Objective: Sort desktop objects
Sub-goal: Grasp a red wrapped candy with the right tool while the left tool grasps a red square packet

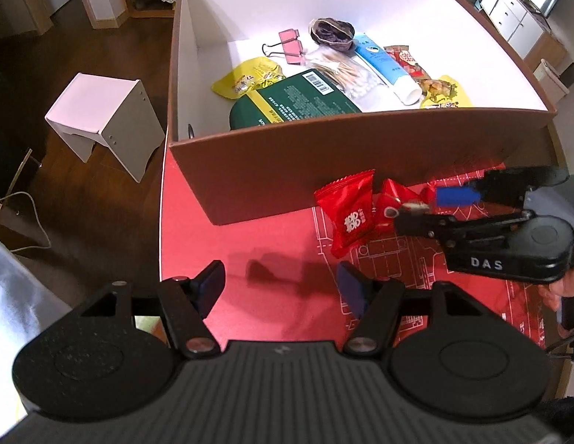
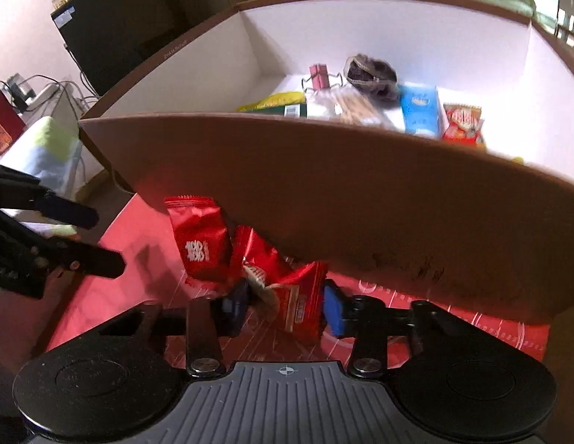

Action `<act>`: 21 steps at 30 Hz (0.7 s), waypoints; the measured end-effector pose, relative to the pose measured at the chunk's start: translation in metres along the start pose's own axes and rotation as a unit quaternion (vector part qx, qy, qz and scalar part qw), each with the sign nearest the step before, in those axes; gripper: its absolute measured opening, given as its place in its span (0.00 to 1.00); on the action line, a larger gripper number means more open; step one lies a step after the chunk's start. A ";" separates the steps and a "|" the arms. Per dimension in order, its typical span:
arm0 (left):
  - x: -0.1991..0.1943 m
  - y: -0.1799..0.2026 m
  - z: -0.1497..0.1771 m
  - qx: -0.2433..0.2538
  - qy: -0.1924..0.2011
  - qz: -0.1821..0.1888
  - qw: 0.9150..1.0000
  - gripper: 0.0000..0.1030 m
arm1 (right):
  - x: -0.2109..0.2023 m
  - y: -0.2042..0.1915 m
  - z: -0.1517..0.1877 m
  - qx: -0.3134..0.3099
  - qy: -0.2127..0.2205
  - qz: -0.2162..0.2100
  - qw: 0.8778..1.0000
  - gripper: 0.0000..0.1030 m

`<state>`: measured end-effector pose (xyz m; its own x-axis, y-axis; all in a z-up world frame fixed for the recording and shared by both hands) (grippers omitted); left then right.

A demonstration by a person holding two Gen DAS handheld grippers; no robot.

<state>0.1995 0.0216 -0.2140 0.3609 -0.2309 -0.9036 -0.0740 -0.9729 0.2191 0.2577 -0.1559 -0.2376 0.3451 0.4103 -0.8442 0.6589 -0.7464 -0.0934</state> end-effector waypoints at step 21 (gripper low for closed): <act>0.048 0.036 -0.010 0.027 -0.009 0.020 0.999 0.62 | -0.046 0.047 0.043 0.112 -0.027 0.045 0.992 0.33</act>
<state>0.2237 -0.0247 -0.2456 0.3392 -0.2697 -0.9012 -0.1383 -0.9619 0.2359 0.2444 -0.2325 -0.2255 0.3558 0.3135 -0.8804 0.4600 -0.8788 -0.1270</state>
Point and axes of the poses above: each gripper's, at about its wrist camera, not at the fingertips, and x roughly the way its jaws point, y to its right, z to its underside, the point moved 4 cm from there along x, roughly the way its jaws point, and after that the axes turned 10 degrees about z, right-handed, at the moved point
